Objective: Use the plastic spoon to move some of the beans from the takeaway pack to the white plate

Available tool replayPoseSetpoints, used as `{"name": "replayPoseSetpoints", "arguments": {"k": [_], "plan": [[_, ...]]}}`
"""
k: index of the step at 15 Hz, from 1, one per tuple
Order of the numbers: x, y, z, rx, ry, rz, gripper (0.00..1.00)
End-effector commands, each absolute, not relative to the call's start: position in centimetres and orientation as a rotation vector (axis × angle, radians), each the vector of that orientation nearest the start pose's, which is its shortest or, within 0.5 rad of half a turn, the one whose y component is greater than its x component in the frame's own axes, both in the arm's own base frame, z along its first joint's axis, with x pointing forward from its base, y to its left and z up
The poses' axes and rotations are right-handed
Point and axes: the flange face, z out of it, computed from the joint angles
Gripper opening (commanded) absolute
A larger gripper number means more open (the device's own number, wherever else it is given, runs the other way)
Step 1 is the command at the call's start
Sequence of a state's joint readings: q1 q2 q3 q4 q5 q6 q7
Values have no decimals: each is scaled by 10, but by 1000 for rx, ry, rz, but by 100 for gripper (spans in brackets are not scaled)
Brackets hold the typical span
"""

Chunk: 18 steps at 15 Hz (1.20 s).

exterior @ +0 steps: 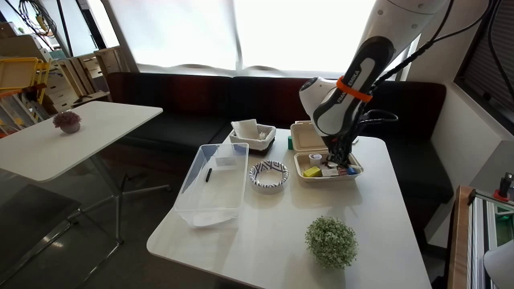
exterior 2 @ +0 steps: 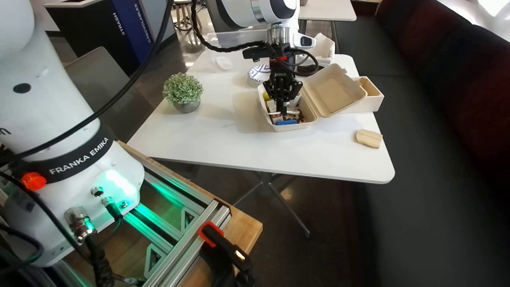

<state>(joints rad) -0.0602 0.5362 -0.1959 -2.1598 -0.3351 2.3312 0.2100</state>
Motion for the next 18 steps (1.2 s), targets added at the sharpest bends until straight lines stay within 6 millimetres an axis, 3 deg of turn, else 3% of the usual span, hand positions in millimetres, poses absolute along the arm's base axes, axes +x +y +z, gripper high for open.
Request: {"name": "replayPoseSetpoints", "arguments": {"k": [1, 9, 18], "plan": [[507, -149, 121, -3275, 410, 684, 3], [520, -153, 162, -2991, 625, 556, 3], [507, -189, 159, -2733, 808, 612, 3]]}}
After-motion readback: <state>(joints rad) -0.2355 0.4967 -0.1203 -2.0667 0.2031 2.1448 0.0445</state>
